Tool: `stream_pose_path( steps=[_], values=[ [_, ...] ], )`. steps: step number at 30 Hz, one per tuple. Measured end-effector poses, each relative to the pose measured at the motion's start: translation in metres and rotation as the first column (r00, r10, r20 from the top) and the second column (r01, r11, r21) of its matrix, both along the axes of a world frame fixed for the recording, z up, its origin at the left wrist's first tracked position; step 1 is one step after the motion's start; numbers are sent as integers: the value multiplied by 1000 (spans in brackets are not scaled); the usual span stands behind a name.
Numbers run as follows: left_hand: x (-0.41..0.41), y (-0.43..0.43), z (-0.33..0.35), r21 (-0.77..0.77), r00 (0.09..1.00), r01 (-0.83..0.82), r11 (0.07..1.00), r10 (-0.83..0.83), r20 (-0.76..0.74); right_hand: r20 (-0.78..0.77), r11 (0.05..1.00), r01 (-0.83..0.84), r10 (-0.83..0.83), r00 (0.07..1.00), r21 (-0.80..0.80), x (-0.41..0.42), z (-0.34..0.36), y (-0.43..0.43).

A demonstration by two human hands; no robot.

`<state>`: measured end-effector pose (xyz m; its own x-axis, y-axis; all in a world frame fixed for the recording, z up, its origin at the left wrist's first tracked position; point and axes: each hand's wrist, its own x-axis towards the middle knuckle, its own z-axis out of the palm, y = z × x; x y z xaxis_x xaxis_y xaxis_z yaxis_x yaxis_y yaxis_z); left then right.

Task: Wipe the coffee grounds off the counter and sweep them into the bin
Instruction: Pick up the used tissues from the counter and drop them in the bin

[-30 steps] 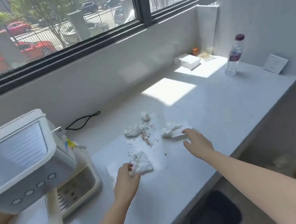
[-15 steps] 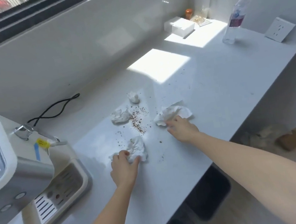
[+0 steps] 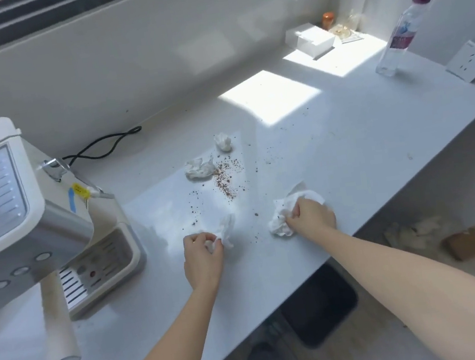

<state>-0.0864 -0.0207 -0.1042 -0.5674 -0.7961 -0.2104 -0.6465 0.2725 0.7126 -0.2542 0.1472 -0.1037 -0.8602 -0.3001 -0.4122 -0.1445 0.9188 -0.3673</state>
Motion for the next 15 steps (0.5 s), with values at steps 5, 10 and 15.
stream_pose_path(
  steps=[5, 10, 15],
  values=[
    [-1, 11, 4, 69, 999, -46, 997, 48, -25, 43, 995, 60, -56, 997, -83, 10, -2, 5],
    [3, 23, 6, 121, 996, -56, 991, 63, -61, 9, 991, 52, -51, 999, -124, 22, -2, 16],
    [-1, 43, 13, 122, 994, 3, 993, 10, -108, 38, 944, 158, -154, 987, -290, 34, -3, 36]
  ],
)
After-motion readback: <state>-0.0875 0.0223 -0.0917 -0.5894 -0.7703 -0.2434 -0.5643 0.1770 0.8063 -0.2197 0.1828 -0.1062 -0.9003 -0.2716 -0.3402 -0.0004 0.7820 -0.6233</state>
